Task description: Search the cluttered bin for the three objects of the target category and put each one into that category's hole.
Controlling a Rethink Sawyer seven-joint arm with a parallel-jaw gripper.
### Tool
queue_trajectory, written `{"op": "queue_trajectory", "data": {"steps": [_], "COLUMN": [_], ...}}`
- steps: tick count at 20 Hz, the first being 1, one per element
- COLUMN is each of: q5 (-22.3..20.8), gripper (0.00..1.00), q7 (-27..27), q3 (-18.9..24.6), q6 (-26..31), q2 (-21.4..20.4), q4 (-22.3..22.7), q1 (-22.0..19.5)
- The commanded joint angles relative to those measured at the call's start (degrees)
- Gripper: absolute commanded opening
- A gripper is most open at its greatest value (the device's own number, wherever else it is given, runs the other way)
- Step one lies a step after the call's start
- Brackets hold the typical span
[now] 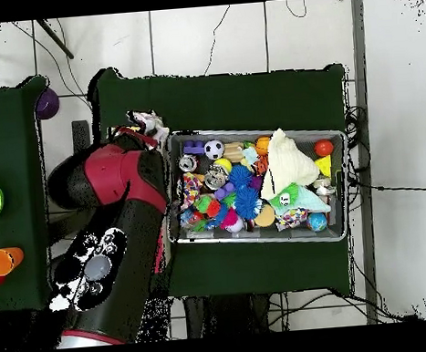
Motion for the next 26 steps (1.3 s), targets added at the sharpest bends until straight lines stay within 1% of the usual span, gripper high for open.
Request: {"op": "queue_trajectory", "data": {"steps": [1, 12, 17, 19, 26], "q5": [-3.07, -2.27, -1.73, -1.48, -0.59], "gripper": [0.00, 0.00, 0.00, 0.00, 0.00], "q7": [1.66, 2.28, 3.76, 3.79, 5.85], "q3": [8.38, 10.30, 9.51, 9.82, 9.70], "q6": [-0.46, -0.75, -0.30, -0.16, -1.13], "q2": [-1.18, -2.08, -2.22, -2.12, -1.75], "q4": [8.38, 10.13, 10.61, 10.33, 10.62], "q1": [-2.29, -1.79, -0.58, -0.84, 0.76]}}
